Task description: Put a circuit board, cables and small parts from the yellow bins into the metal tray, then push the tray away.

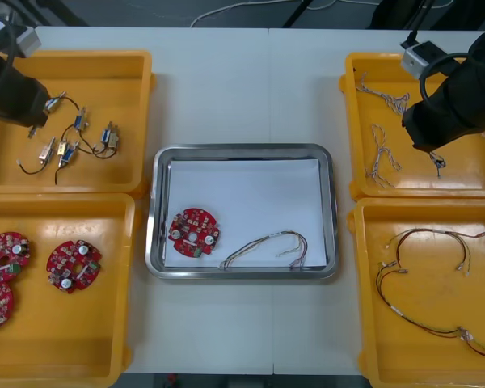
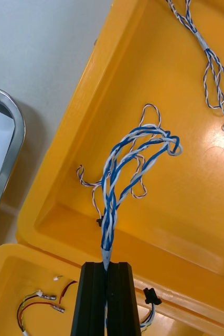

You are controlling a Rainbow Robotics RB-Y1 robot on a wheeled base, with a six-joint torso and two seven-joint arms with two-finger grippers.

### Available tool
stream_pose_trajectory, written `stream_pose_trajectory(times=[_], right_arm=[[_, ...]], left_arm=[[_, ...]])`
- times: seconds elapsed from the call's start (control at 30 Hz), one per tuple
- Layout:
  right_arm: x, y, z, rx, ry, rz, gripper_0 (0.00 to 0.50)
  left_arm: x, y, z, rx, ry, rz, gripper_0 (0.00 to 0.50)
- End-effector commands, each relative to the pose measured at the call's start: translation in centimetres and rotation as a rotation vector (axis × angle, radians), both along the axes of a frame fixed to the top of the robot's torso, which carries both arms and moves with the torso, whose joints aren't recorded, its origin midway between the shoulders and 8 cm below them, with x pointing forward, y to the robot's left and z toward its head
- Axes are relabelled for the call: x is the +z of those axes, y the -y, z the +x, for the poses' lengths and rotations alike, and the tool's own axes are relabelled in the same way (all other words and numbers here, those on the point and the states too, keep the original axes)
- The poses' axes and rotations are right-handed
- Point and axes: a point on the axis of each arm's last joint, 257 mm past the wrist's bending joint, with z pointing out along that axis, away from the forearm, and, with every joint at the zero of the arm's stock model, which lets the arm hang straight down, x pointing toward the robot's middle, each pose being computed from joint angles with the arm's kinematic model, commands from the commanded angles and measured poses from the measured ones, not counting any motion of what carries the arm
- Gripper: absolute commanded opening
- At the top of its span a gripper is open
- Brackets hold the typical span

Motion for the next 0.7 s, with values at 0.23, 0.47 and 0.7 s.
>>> stream_pose_trajectory(times=[0.23, 0.47, 0.7], right_arm=[[0.1, -0.4, -0.5, -0.008, 0.005, 0.005, 0.0], [0.1, -0.4, -0.5, -0.008, 0.005, 0.005, 0.0], [0.1, -0.4, -0.5, -0.008, 0.005, 0.005, 0.0]], left_arm=[[0.1, 7.9, -1.2, 0.069, 0.037, -0.075, 0.0], [-0.4, 11.9, -3.3, 0.062, 0.041, -0.134, 0.0], [-2.2, 16.4, -6.2, 0.082, 0.038, -0.185, 0.0]])
